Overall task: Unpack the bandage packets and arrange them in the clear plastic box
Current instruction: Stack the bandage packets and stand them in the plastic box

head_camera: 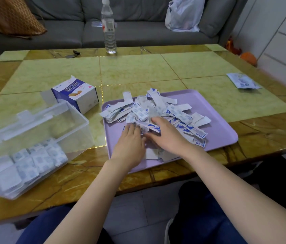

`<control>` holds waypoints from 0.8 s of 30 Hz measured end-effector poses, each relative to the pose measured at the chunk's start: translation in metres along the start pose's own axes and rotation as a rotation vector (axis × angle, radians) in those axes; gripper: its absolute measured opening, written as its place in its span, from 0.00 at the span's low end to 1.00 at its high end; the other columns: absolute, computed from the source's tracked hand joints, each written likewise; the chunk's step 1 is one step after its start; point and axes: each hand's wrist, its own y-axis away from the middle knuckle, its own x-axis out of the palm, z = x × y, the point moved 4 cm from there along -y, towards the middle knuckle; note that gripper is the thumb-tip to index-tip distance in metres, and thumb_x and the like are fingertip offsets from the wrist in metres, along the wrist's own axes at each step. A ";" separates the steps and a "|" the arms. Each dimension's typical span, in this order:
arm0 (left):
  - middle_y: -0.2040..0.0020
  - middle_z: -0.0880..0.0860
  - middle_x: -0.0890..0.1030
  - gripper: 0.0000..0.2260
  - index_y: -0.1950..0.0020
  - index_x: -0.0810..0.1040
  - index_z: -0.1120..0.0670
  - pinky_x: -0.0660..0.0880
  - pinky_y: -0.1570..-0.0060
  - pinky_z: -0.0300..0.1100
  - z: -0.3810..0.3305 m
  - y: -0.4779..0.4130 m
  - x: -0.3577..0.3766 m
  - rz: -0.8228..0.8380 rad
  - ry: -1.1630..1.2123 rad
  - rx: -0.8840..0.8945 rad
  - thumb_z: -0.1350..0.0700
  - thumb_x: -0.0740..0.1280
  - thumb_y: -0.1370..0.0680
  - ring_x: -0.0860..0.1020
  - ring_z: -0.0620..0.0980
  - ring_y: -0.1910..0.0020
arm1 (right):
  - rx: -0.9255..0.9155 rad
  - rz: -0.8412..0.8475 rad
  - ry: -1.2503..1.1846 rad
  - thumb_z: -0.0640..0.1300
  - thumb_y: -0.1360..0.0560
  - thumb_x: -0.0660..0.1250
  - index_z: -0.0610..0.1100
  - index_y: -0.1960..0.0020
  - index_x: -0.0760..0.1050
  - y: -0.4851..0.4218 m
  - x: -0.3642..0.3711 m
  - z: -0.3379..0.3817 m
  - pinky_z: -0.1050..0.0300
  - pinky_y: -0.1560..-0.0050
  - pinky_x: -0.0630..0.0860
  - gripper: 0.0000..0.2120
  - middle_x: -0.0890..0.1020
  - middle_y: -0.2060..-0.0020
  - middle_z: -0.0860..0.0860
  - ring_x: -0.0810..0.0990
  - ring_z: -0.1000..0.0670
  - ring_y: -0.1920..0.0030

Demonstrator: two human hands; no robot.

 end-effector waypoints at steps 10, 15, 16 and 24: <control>0.44 0.54 0.73 0.11 0.44 0.75 0.57 0.68 0.53 0.45 -0.004 0.010 -0.016 -0.106 0.157 0.038 0.56 0.55 0.19 0.71 0.55 0.44 | 0.291 -0.153 -0.320 0.56 0.32 0.73 0.42 0.29 0.59 -0.009 -0.012 -0.012 0.55 0.36 0.68 0.39 0.67 0.34 0.47 0.70 0.47 0.35; 0.49 0.52 0.76 0.13 0.53 0.78 0.57 0.72 0.55 0.47 -0.005 0.011 -0.017 -0.114 0.177 0.045 0.55 0.55 0.19 0.74 0.52 0.52 | 0.283 -0.095 -0.272 0.45 0.35 0.78 0.42 0.36 0.64 -0.009 -0.004 -0.011 0.61 0.59 0.68 0.34 0.75 0.48 0.49 0.75 0.49 0.48; 0.50 0.52 0.76 0.13 0.52 0.78 0.57 0.72 0.56 0.47 -0.005 0.012 -0.019 -0.121 0.170 0.037 0.54 0.55 0.19 0.74 0.52 0.53 | 0.271 -0.090 -0.258 0.44 0.34 0.77 0.42 0.39 0.67 -0.009 -0.004 -0.010 0.62 0.62 0.67 0.29 0.76 0.50 0.50 0.75 0.49 0.50; 0.44 0.52 0.72 0.09 0.42 0.72 0.55 0.69 0.50 0.44 -0.002 0.018 -0.043 -0.406 0.264 0.040 0.57 0.60 0.21 0.73 0.52 0.48 | 0.119 -0.282 -0.085 0.45 0.22 0.64 0.45 0.68 0.60 0.002 -0.031 -0.003 0.59 0.73 0.56 0.19 0.65 0.74 0.51 0.62 0.52 0.73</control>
